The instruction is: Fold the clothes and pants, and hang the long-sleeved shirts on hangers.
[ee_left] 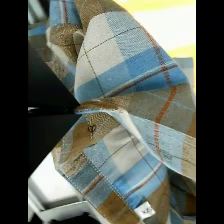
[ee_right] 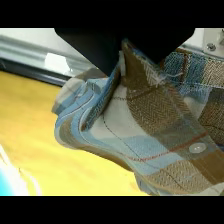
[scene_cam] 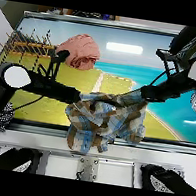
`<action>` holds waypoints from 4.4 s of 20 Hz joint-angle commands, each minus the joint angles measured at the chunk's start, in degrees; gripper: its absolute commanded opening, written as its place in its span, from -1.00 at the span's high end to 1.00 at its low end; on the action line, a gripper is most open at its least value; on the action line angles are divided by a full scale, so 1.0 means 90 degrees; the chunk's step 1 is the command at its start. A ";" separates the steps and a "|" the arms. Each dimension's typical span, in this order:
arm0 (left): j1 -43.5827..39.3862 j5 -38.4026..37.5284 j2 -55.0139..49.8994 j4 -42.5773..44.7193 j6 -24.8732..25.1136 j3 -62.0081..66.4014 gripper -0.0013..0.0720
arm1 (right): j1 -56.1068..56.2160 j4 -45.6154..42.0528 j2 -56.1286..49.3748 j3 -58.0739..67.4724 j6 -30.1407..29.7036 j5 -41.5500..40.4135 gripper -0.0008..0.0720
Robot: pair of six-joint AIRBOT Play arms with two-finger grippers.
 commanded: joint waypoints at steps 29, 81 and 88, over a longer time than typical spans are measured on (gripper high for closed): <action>0.2283 0.0692 -0.1549 0.3832 0.0520 0.1333 -0.98 | 0.1149 -0.0151 -0.0340 0.0126 0.1083 0.0797 0.92; 0.2934 0.0993 -0.5119 0.6013 0.0534 0.5399 0.93 | 0.1149 -0.0151 -0.0389 0.0126 0.1083 0.0797 0.92; 0.1778 0.0214 -0.3786 0.5583 0.0682 0.5399 0.93 | 0.1149 -0.0151 -0.0389 0.0126 0.1083 0.0797 0.92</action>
